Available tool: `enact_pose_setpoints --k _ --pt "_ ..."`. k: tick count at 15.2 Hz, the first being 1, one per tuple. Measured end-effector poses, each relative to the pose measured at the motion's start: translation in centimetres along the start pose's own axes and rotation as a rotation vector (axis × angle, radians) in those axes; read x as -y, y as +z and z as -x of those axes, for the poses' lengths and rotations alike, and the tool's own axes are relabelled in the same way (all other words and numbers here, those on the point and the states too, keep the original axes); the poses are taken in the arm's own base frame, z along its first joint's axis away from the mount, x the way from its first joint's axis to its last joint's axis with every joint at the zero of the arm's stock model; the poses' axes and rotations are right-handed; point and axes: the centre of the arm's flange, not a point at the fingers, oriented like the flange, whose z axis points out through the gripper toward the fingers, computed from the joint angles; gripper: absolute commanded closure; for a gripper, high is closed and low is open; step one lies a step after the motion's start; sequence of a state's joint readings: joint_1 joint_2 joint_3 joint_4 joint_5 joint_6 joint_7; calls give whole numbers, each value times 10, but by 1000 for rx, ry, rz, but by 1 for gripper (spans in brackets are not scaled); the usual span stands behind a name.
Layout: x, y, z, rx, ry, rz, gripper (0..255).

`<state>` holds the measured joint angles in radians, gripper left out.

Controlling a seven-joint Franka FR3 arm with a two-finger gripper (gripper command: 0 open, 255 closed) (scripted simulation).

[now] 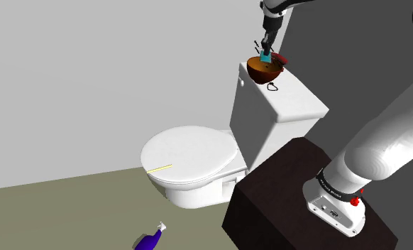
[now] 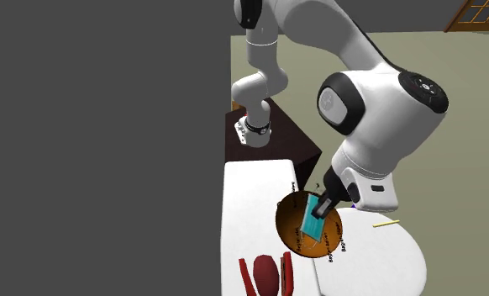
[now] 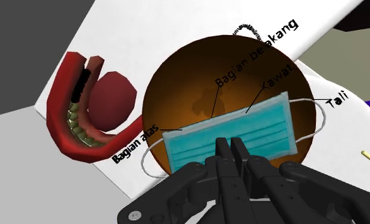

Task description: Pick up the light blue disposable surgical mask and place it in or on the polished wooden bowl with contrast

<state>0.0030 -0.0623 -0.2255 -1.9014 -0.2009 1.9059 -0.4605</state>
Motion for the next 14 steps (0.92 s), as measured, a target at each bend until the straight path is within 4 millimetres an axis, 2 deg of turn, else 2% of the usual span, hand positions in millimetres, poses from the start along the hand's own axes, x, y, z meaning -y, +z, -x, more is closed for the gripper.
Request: enact_pose_setpoints --k 5,11,12,14 --pt "4 25 -1 0 0 0 255" --pt "5 27 -1 -4 0 2 255" --pt "5 27 -1 -4 0 2 0" --pt "5 29 -1 -1 0 1 0"
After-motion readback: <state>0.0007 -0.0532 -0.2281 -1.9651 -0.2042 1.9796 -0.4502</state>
